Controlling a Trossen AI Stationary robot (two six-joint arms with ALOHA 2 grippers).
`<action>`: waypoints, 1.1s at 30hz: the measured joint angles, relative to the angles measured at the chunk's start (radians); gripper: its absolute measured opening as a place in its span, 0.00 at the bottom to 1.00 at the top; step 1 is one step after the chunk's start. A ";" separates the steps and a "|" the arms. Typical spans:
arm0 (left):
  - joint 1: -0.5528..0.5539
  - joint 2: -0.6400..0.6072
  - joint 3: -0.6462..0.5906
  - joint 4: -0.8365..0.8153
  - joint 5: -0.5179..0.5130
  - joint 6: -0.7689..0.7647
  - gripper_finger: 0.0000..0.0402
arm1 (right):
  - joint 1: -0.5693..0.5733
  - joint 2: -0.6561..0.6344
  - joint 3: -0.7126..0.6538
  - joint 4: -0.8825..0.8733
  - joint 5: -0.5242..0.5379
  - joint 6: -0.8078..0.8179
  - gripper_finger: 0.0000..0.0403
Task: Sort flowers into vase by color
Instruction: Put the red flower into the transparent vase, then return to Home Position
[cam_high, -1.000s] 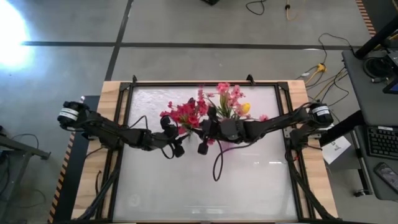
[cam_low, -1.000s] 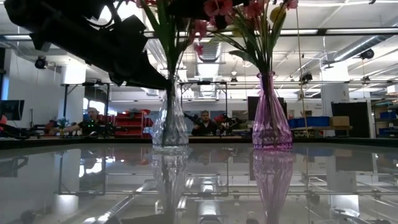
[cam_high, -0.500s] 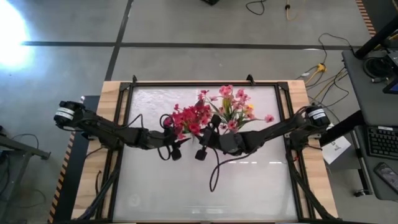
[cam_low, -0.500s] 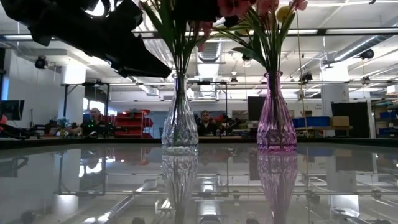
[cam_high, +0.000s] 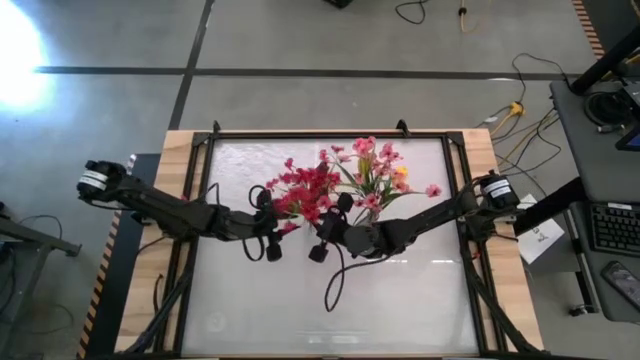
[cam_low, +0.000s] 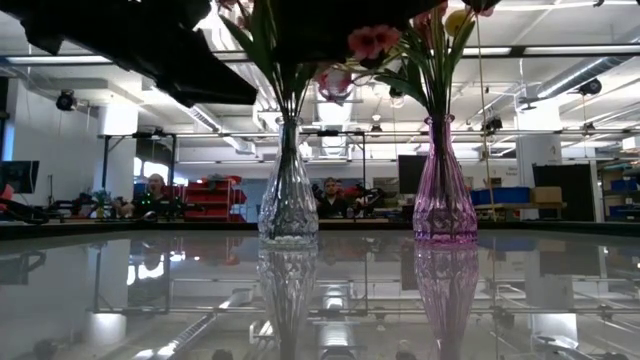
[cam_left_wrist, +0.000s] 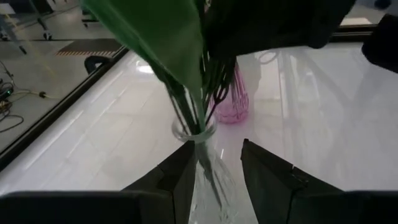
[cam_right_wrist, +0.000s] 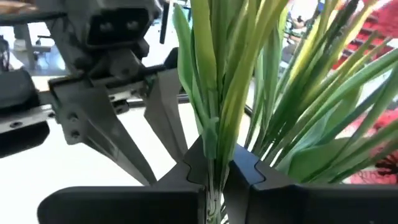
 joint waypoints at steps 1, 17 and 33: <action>0.000 -0.014 0.000 -0.011 0.000 -0.002 0.29 | -0.003 0.003 0.000 0.001 0.005 0.012 0.05; -0.035 -0.220 -0.008 -0.263 -0.002 -0.081 0.29 | 0.041 -0.124 -0.002 -0.129 0.004 0.047 0.49; -0.083 -0.239 -0.200 0.121 -0.001 -0.130 0.29 | 0.095 -0.285 -0.002 -0.396 -0.454 0.125 0.63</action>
